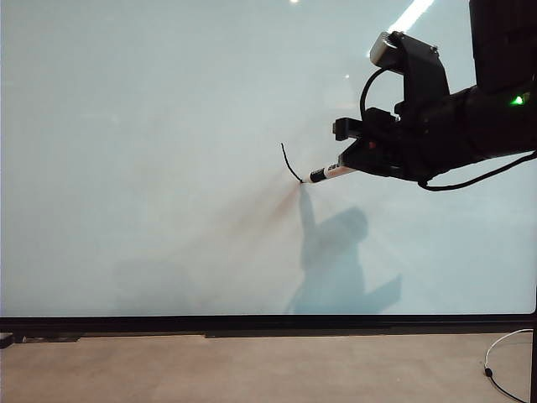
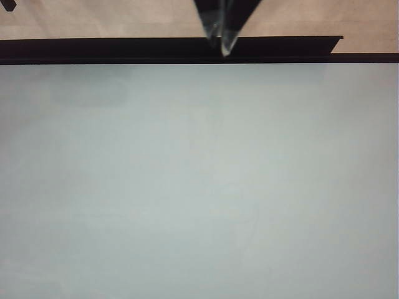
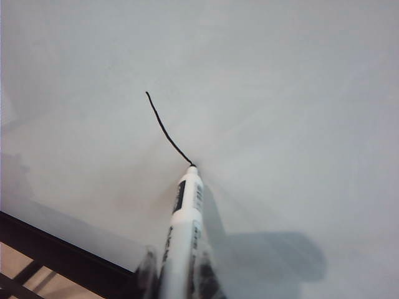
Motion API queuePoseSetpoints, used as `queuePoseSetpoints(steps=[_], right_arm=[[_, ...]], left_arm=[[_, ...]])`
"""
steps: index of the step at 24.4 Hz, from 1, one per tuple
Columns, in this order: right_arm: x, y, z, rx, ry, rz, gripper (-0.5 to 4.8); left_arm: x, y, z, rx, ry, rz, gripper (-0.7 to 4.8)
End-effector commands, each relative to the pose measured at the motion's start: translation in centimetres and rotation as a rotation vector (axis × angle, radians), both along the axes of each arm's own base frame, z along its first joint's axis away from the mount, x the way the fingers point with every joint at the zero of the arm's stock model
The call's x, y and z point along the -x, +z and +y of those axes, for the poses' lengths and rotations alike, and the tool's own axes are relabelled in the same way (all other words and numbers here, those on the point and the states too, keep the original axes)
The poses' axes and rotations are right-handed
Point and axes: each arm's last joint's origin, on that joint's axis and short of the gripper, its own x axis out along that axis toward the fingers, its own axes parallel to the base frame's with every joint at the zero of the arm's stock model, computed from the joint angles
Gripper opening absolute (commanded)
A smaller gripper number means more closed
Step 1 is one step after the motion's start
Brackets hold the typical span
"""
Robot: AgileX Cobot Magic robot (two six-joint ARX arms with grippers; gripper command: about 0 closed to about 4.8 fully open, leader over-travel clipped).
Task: Pick up the pen on the shelf to the right of the whiteboard and draw a check mark.
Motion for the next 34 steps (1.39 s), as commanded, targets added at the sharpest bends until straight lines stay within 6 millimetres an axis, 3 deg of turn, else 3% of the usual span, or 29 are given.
queuePoseSetpoints(steps=[1, 20, 34], right_arm=[[-0.1, 0.5, 0.0, 0.013, -0.015, -0.052, -0.08], [0.0, 0.4, -0.1, 0.106, -0.013, -0.085, -0.08], [0.5, 1.9, -0.5, 0.145, -0.06, -0.123, -0.08]], left_arm=[[0.0, 0.2, 0.0, -0.004, -0.001, -0.015, -0.05], [0.0, 0.2, 0.0, -0.004, -0.001, -0.015, -0.04], [0.0, 0.2, 0.0, -0.004, -0.001, -0.015, -0.05]])
